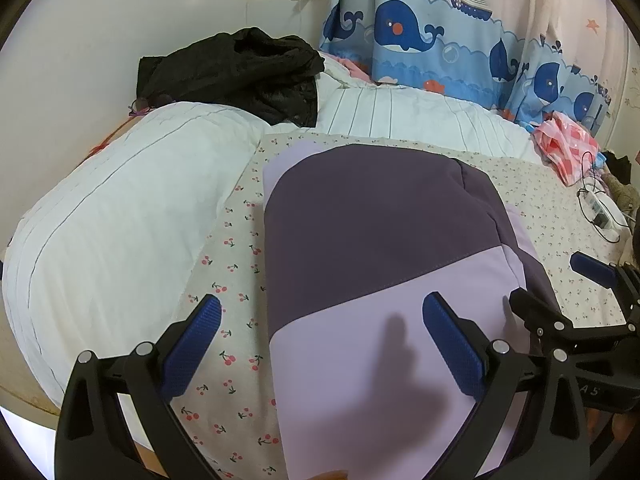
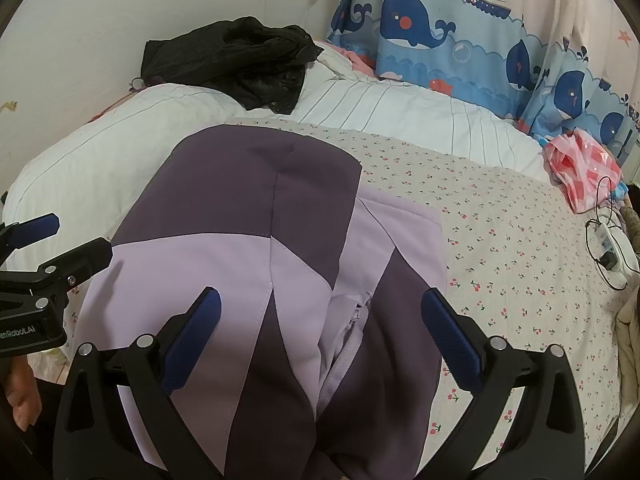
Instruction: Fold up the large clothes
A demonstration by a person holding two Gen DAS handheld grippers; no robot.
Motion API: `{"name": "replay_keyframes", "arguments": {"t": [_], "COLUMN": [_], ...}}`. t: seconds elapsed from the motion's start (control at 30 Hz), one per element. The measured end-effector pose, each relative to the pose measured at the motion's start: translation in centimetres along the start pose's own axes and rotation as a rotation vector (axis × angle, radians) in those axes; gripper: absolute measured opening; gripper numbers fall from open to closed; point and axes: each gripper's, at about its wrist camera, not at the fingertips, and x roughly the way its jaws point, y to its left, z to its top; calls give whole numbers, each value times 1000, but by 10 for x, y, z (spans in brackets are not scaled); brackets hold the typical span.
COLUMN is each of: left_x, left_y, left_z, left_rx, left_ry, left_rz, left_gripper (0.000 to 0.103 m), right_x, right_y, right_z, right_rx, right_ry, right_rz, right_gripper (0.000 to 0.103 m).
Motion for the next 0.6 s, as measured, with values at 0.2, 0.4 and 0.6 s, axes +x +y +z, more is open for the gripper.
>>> {"name": "replay_keyframes", "arguments": {"t": [0.2,0.4,0.6], "left_x": [-1,-3,-2], "left_y": [-1,1,0], "left_z": [0,2,3], "left_rx": [-4,-13,-1], "left_ry": [-2,-9,-5], "left_rz": [-1,-3,16], "left_gripper": [97,97,97], "right_x": [0,0,1], "right_y": [0,-1,1], "right_z": [0,0,0], "right_rx": [0,-1,-1], "right_ry": [1,0,0], "right_rz": [1,1,2], "right_gripper": [97,97,97]}}
